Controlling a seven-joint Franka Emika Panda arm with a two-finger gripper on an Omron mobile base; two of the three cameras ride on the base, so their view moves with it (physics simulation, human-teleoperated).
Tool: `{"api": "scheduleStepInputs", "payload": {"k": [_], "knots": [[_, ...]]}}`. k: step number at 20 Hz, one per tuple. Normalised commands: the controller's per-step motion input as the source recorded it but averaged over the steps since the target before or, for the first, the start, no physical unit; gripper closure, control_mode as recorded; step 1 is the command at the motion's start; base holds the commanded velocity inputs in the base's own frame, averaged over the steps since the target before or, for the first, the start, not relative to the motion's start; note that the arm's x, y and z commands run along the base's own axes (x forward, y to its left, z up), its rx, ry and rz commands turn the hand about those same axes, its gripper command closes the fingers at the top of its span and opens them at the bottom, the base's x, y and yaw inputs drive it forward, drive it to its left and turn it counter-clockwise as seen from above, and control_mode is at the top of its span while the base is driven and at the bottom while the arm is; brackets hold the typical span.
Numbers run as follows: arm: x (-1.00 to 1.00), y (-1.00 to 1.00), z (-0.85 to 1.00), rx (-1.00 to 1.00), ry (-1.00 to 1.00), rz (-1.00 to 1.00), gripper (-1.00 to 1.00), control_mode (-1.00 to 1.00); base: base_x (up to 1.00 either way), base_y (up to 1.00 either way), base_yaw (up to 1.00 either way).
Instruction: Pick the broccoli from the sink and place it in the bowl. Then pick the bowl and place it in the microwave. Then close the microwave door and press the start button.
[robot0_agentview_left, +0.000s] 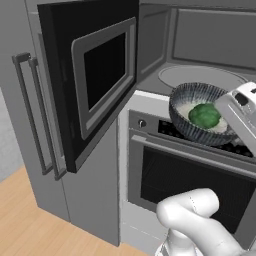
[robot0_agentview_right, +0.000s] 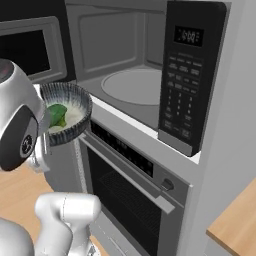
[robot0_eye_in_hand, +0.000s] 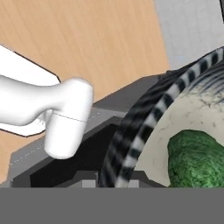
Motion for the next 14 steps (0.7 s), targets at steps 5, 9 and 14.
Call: {"api": "scheduleStepInputs", "payload": {"k": [5,9,14], "knots": [[0.0,-0.06,0.43,-0.01,0.0,-0.31,1.0,-1.0,0.0,0.0,0.0],[0.0,-0.21,0.4,0.0,0.0,-0.2,1.0,-1.0,0.0,0.0,0.0],[0.0,-0.23,0.12,0.0,-0.03,-0.1,1.0,-1.0,0.0,0.0,0.0]]}}
